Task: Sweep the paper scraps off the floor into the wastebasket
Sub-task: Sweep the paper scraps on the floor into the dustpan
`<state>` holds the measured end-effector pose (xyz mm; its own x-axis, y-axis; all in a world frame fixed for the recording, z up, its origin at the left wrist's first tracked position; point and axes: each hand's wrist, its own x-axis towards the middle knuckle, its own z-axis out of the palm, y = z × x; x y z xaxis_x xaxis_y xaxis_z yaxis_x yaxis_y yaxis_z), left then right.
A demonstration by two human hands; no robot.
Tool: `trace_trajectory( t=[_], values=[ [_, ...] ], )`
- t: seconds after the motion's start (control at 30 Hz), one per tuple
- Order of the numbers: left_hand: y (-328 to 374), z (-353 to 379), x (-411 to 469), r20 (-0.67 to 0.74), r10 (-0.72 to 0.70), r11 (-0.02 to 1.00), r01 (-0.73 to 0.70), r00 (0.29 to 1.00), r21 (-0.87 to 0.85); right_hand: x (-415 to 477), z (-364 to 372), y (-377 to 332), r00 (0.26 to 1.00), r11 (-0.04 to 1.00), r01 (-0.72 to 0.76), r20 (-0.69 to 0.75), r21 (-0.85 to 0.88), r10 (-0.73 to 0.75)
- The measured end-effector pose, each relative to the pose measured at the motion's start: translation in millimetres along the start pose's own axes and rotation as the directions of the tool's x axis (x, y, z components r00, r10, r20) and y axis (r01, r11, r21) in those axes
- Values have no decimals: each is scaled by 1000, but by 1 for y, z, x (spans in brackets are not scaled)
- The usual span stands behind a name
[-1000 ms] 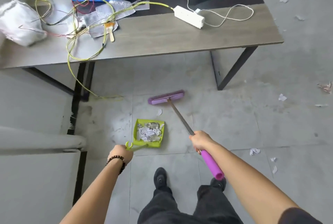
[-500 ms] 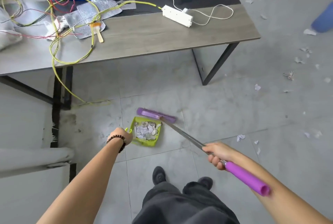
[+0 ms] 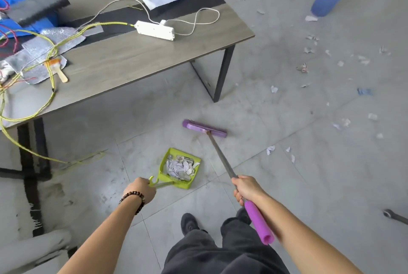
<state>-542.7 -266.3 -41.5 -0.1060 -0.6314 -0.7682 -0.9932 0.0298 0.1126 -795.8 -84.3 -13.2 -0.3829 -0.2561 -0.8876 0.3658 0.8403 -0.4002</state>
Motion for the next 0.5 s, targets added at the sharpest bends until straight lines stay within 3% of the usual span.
trace_trajectory(
  t=[0.27,0.5],
  values=[
    [144,33,-1,52,253,944,-258,966,206,-5,-116,63,966,981,22,-256,192,28],
    [276,78,-16,127,366,845,-386,922,371,17,-224,112,911,877,2,-363,481,197]
  ],
)
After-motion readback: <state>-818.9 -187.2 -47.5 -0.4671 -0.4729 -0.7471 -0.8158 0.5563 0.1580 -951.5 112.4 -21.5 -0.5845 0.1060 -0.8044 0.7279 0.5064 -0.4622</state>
